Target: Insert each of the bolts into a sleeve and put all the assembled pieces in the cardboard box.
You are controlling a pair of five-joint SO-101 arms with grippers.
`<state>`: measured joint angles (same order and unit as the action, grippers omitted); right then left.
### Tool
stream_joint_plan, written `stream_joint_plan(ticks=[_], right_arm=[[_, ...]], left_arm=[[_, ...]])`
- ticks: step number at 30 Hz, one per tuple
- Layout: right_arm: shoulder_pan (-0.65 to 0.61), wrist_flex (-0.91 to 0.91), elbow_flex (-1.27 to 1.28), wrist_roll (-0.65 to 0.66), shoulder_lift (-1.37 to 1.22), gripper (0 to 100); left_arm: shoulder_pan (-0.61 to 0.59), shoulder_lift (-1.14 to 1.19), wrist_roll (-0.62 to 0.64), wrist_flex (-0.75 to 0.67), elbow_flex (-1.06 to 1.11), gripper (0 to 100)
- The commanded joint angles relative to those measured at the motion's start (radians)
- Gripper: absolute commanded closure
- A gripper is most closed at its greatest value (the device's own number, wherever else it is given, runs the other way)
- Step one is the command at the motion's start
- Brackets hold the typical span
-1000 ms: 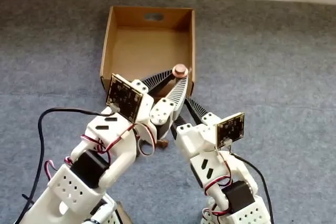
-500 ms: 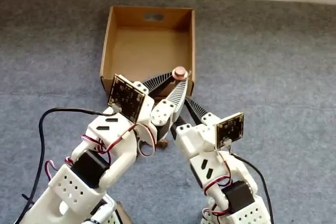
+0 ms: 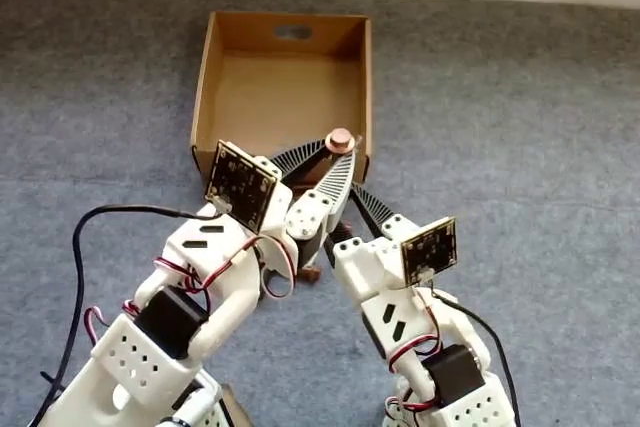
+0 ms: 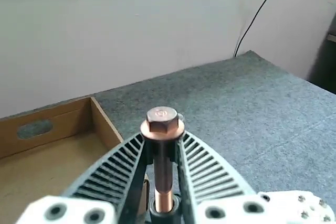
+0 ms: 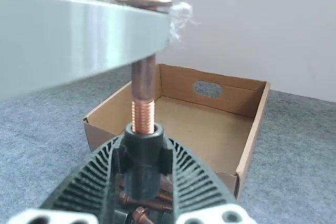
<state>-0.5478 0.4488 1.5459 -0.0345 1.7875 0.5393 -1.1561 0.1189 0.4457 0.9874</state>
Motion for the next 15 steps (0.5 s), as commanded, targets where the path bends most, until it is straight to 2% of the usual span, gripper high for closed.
stream_joint_plan(ticks=[1, 5, 15], right_arm=[[0.013, -0.004, -0.021, 0.015, 0.013, 99.3], [0.015, -0.064, -0.013, 0.02, 0.012, 99.3], [0.015, -0.07, -0.012, 0.02, 0.012, 99.3]], left_arm=[[-0.022, -0.008, 0.031, 0.003, -0.01, 99], [-0.022, -0.007, 0.032, 0.008, -0.01, 99], [-0.022, -0.007, 0.032, 0.029, -0.015, 99]])
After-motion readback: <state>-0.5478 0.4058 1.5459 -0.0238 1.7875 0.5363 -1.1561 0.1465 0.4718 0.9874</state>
